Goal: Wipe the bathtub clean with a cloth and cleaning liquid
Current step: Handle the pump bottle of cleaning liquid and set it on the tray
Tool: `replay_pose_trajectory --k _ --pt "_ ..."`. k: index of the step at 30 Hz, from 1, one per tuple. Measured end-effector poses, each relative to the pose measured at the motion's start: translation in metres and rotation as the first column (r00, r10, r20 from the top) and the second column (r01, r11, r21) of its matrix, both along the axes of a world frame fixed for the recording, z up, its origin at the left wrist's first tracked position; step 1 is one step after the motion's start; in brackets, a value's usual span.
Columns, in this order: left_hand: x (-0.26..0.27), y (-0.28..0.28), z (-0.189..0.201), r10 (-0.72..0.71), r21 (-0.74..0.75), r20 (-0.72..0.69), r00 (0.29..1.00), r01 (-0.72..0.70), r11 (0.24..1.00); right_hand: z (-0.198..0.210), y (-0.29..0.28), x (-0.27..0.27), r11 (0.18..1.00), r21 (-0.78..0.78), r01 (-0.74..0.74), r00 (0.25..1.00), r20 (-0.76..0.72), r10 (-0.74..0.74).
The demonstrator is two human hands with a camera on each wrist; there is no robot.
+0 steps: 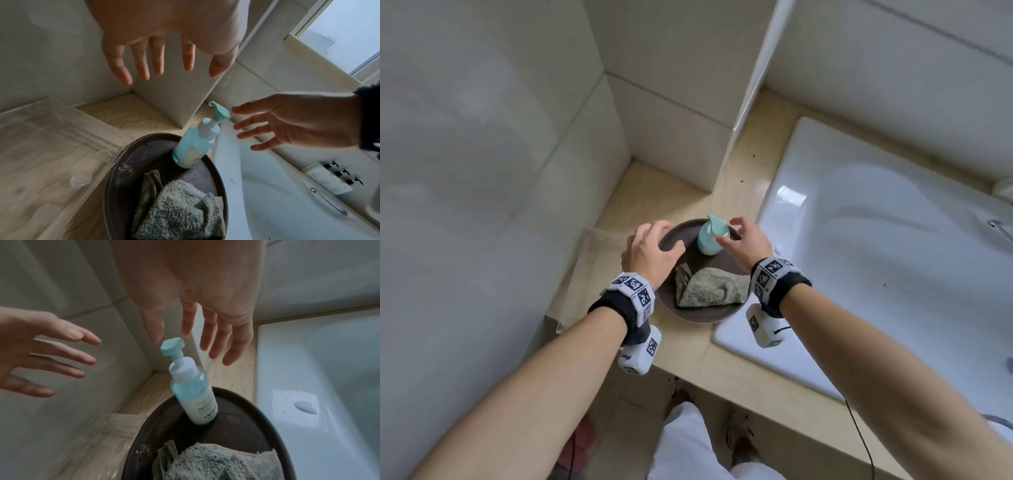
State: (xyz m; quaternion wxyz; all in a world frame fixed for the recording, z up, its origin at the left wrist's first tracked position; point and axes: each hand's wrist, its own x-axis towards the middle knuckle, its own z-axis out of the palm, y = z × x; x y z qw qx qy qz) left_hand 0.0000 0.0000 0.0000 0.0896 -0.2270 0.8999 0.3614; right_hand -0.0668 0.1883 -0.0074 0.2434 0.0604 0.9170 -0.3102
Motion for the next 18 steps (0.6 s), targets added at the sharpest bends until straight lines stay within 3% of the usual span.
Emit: replay_pose_trajectory --k 11,18 --pt "-0.003 -0.024 -0.012 -0.042 0.066 0.044 0.998 0.039 0.997 -0.020 -0.019 -0.011 0.999 0.040 -0.018 0.997 0.078 0.014" --pt "-0.012 -0.019 -0.004 -0.087 0.115 0.088 0.992 0.077 0.990 -0.002 -0.015 -0.004 0.999 -0.019 0.026 0.998 0.062 -0.024"
